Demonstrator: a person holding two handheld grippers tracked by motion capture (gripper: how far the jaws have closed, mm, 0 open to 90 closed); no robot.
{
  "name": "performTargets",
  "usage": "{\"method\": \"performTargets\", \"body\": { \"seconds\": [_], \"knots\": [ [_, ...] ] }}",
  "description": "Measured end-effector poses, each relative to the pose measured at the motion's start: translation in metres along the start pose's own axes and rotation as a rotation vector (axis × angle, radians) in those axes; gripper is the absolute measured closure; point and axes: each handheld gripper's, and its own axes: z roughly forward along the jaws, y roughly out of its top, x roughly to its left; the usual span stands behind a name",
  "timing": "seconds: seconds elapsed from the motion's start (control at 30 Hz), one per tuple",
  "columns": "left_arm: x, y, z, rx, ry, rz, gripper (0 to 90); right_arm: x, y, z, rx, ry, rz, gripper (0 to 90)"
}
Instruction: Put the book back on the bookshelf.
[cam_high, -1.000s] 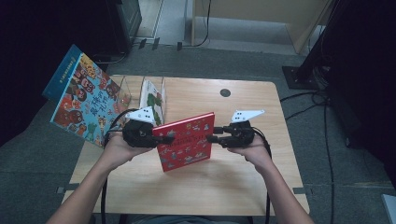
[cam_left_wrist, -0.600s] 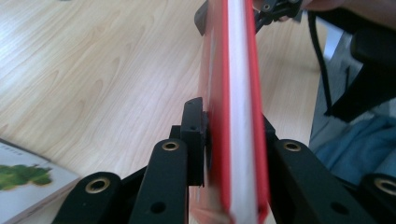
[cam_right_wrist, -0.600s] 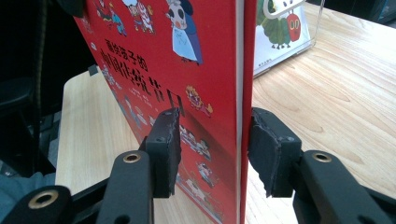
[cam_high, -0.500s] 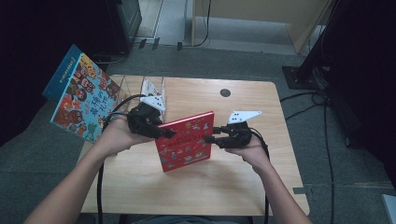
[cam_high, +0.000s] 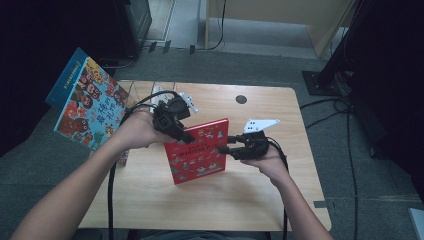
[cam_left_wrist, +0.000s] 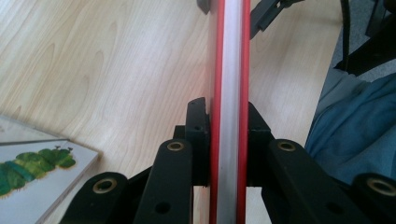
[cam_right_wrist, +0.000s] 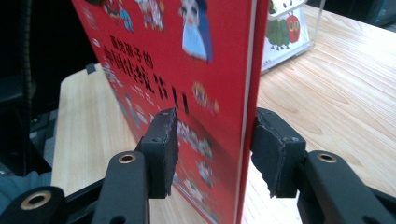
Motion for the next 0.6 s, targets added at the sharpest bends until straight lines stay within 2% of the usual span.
{"method": "performTargets", "body": {
  "seconds": [0.03, 0.07, 0.17, 0.27, 0.37, 0.5, 0.6],
  "knots": [
    [0.001, -0.001, -0.001, 0.000, 0.009, -0.015, 79.6, -0.001, -0.001, -0.001, 0.005, -0.001, 0.003, 51.4],
    [0.002, -0.002, -0.003, -0.010, 0.000, -0.028, 79.8, -0.002, -0.003, -0.003, 0.003, -0.009, 0.005, 51.6],
    [0.003, -0.007, -0.010, -0.025, 0.016, -0.033, 80.1, -0.006, -0.010, -0.009, 0.003, -0.032, 0.023, 50.3],
    [0.006, -0.015, -0.020, -0.040, 0.023, -0.072, 80.2, -0.010, -0.019, -0.012, 0.037, -0.079, 0.033, 48.4],
    [0.010, -0.025, -0.030, -0.061, 0.023, -0.104, 80.2, -0.012, -0.028, -0.011, 0.061, -0.104, 0.031, 48.4],
    [0.012, -0.039, -0.042, -0.097, 0.031, -0.148, 80.1, -0.012, -0.037, -0.007, 0.072, -0.133, 0.003, 48.1],
    [0.016, -0.052, -0.050, -0.119, 0.020, -0.192, 80.1, -0.013, -0.048, -0.003, 0.050, -0.153, -0.046, 47.7]
  ]
}}
